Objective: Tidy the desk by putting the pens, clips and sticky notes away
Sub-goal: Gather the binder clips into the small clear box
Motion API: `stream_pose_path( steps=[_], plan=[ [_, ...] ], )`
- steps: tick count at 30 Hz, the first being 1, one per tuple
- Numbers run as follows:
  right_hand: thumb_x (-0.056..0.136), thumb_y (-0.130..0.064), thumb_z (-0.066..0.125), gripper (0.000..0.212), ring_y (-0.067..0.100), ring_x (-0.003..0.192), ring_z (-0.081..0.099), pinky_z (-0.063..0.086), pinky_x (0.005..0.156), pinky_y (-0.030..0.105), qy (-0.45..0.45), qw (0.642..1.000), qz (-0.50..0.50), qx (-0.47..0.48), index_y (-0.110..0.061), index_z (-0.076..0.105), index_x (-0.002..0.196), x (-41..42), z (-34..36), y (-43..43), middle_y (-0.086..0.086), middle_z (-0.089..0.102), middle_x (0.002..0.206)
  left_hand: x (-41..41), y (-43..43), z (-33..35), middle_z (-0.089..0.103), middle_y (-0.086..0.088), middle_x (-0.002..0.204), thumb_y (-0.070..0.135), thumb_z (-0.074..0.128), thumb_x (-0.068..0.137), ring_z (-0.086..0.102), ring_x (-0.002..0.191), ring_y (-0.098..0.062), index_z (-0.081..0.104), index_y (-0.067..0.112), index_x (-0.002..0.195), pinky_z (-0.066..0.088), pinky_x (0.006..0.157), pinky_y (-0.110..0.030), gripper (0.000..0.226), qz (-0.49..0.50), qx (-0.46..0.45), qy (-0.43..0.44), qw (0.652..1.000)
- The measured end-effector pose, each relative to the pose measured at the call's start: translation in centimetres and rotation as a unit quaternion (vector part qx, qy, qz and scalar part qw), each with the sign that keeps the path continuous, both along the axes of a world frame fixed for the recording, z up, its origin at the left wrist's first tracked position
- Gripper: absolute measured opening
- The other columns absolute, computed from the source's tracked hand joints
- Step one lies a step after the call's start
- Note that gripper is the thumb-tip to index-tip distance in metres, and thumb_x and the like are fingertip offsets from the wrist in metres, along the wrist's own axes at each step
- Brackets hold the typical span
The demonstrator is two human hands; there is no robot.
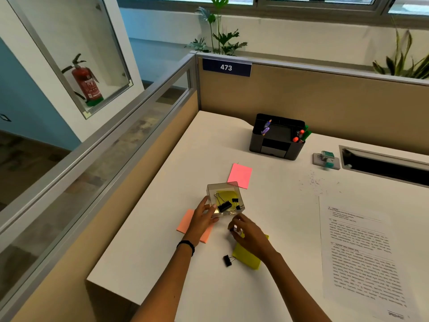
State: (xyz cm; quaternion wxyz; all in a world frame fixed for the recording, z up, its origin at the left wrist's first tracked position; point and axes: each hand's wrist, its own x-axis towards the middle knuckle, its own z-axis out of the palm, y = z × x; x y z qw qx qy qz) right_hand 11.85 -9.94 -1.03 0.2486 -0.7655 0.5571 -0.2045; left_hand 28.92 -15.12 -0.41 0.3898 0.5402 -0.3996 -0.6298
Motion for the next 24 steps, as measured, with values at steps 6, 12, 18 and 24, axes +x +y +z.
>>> stream_pose_path(
  steps=[6,12,18,24],
  plan=[
    [0.086,-0.010,0.061,0.010,0.004,0.071,0.050,0.044,0.059,0.022,-0.104,0.981,-0.103,-0.129,-0.016,0.061,0.095,0.2,3.2,-1.1,-0.002,0.056,0.101,0.0,-0.2,0.4,0.049,-0.014,0.120,0.013,0.050,0.095,0.055,0.103,-0.025,0.030,0.014,0.143,0.056,0.068,-0.017,0.051,0.000,0.016,0.009,1.000],
    [0.086,-0.006,0.059,0.016,0.020,0.086,0.056,0.043,0.067,0.025,-0.080,0.987,-0.097,-0.100,-0.010,0.061,0.100,0.3,3.9,-2.6,0.006,0.060,0.103,0.0,0.1,0.5,0.053,-0.014,0.118,0.012,0.041,0.099,0.053,0.100,-0.026,0.032,0.011,0.142,0.055,0.066,-0.016,0.045,-0.016,0.012,0.010,1.000],
    [0.086,-0.005,0.059,0.027,0.024,0.097,0.057,0.045,0.079,0.029,-0.060,0.991,-0.088,-0.076,-0.010,0.060,0.112,0.4,3.6,-2.8,0.008,0.064,0.108,0.2,0.3,0.6,0.054,-0.016,0.127,0.013,0.038,0.099,0.058,0.090,-0.024,0.031,0.010,0.142,0.056,0.064,-0.015,0.044,-0.024,0.011,0.002,1.000],
    [0.087,-0.007,0.058,0.023,0.019,0.091,0.056,0.048,0.075,0.029,-0.061,0.992,-0.063,-0.087,-0.013,0.061,0.109,0.6,2.9,-1.3,0.005,0.060,0.111,0.4,0.1,0.4,0.052,-0.019,0.133,0.016,0.038,0.100,0.059,0.097,-0.027,0.032,0.011,0.142,0.057,0.061,-0.018,0.043,-0.015,0.024,0.003,1.000]
  ],
)
